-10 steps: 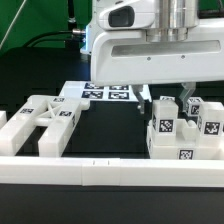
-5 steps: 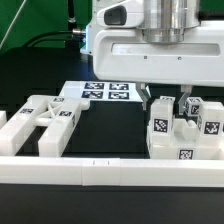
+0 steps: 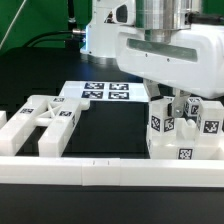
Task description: Assemble chair
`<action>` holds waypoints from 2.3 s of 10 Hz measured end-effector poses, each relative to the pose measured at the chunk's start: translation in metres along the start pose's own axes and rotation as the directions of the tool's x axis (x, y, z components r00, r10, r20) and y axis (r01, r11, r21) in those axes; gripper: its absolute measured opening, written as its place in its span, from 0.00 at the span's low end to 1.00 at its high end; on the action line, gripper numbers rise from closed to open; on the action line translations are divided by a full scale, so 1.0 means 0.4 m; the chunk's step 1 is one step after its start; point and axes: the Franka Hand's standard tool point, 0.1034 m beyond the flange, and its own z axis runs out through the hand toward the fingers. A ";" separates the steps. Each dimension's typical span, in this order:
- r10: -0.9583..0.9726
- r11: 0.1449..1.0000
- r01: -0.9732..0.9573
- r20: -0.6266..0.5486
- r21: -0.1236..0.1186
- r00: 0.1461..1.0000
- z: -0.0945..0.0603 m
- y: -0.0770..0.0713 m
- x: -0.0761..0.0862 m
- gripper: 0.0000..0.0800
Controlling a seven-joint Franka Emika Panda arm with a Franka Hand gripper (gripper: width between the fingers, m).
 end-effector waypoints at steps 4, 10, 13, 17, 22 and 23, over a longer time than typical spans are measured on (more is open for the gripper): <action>0.163 0.987 -0.163 0.003 -0.005 0.987 0.002 -0.005 -0.005 0.47; -0.350 0.937 0.350 -0.005 -0.002 0.937 0.000 0.006 0.031 0.81; -0.566 0.825 0.566 -0.006 -0.001 0.825 -0.001 0.002 0.027 0.81; -0.738 0.675 0.738 -0.001 -0.007 0.675 0.007 -0.002 0.001 0.81; -0.890 0.457 0.889 0.000 -0.025 0.457 0.006 0.000 0.009 0.81; -0.891 0.453 0.891 0.000 -0.026 0.453 0.006 0.000 0.010 0.66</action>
Offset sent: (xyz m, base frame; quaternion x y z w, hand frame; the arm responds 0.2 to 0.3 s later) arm 0.0000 0.0000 0.0000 0.0000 0.0000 0.1296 0.9916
